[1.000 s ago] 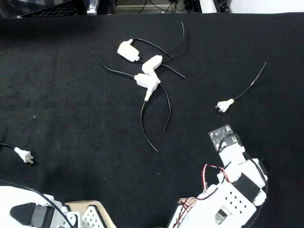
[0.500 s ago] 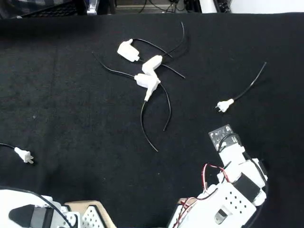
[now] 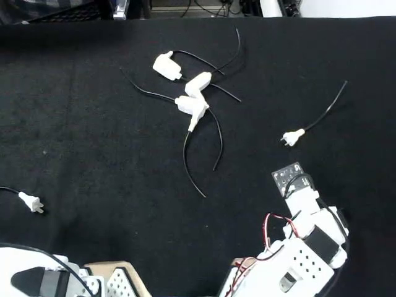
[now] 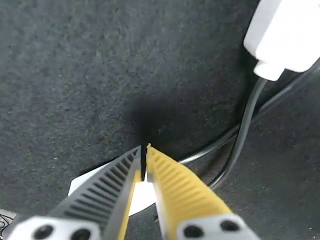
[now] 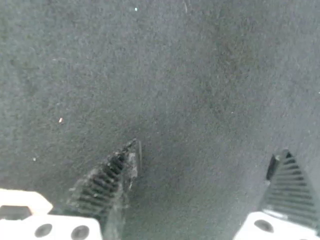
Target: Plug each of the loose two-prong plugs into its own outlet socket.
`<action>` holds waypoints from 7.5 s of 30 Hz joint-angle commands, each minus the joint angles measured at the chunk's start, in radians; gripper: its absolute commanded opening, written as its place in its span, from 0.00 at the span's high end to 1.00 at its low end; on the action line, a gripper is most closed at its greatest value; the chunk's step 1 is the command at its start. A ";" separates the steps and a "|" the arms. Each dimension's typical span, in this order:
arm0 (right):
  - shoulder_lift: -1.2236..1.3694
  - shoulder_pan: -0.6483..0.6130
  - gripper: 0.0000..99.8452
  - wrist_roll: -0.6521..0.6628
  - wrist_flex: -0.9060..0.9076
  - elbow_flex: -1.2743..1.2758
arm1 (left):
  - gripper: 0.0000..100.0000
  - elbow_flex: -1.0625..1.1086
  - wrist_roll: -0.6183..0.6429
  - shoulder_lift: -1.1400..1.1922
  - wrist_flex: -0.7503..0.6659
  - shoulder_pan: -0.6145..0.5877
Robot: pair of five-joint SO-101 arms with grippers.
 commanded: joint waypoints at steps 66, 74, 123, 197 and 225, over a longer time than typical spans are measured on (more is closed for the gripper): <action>-0.002 -0.012 0.61 -0.017 0.014 0.084 | 0.75 1.241 0.997 -0.773 -0.977 -0.214; -0.002 -0.011 0.61 -0.021 0.008 0.084 | 0.76 1.305 1.069 -0.772 -1.092 -0.213; -0.002 -0.006 0.61 -0.025 0.008 0.085 | 0.97 1.497 0.692 -1.470 -0.810 0.529; -0.002 -0.035 0.61 -0.074 0.000 0.073 | 0.71 2.123 0.582 -2.325 -0.962 0.906; 0.042 -1.283 0.61 -0.334 0.123 -0.400 | 0.71 2.534 0.480 -2.351 -0.865 0.030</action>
